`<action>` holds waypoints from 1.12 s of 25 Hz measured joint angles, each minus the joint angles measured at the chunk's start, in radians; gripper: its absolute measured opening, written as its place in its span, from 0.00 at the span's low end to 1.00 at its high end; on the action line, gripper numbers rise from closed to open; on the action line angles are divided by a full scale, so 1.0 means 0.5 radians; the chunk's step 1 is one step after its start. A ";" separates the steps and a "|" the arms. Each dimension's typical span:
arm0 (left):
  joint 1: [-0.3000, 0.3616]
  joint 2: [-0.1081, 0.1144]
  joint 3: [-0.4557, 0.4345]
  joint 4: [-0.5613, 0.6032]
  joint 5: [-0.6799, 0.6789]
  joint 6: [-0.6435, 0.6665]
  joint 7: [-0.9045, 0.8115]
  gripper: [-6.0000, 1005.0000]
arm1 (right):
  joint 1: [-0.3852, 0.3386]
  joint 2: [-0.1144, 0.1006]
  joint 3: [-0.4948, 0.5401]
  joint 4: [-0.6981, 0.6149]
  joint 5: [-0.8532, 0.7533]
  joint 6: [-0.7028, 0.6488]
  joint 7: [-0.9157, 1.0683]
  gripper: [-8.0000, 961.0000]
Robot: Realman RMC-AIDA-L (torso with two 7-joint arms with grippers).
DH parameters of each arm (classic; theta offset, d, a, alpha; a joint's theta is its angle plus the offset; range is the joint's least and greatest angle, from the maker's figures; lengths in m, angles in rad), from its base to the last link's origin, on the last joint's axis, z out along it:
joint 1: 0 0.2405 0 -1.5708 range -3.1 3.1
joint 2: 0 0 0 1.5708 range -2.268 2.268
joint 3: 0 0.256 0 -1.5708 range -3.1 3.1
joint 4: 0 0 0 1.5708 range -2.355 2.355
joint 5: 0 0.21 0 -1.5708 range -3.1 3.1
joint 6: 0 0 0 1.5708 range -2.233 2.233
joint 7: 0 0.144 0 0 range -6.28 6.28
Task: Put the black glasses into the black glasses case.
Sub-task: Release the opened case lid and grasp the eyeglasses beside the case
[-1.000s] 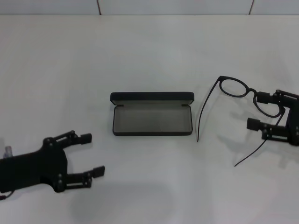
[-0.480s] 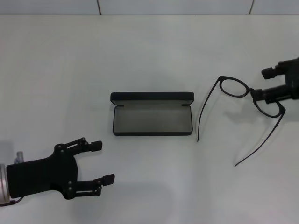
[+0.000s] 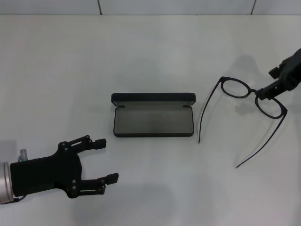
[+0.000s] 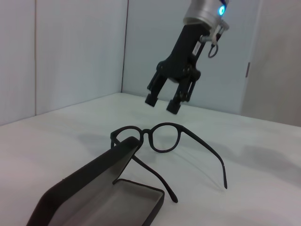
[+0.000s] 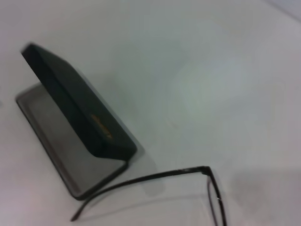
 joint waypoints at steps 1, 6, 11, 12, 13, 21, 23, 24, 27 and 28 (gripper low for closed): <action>-0.001 0.000 0.000 0.001 0.000 0.000 0.000 0.88 | 0.010 0.010 -0.001 0.032 -0.034 0.028 -0.002 0.81; 0.000 0.005 0.000 0.001 -0.003 0.001 0.000 0.88 | 0.045 0.054 -0.021 0.187 -0.144 0.168 -0.009 0.82; -0.005 0.004 0.000 0.006 0.000 0.001 -0.002 0.88 | 0.052 0.074 -0.079 0.270 -0.177 0.306 -0.010 0.81; -0.006 0.004 0.000 0.006 -0.001 0.001 -0.005 0.88 | 0.056 0.079 -0.080 0.286 -0.178 0.332 -0.011 0.81; -0.008 0.004 0.000 0.005 -0.002 0.001 -0.007 0.88 | 0.062 0.083 -0.080 0.304 -0.178 0.358 -0.011 0.81; -0.011 0.008 0.000 0.001 -0.005 -0.001 -0.013 0.88 | 0.156 0.100 -0.080 0.542 -0.174 0.561 0.005 0.81; -0.013 0.012 -0.007 0.006 -0.006 -0.001 -0.013 0.88 | 0.174 0.101 -0.078 0.596 -0.163 0.594 0.007 0.81; -0.016 0.013 -0.014 0.007 -0.006 -0.001 -0.014 0.88 | 0.178 0.101 -0.078 0.608 -0.160 0.601 0.007 0.81; -0.026 0.016 -0.034 0.002 -0.001 -0.001 -0.019 0.88 | 0.181 0.106 -0.079 0.619 -0.160 0.611 0.007 0.81; -0.027 0.018 -0.034 0.001 0.000 -0.001 -0.020 0.88 | 0.182 0.106 -0.078 0.620 -0.160 0.611 0.008 0.81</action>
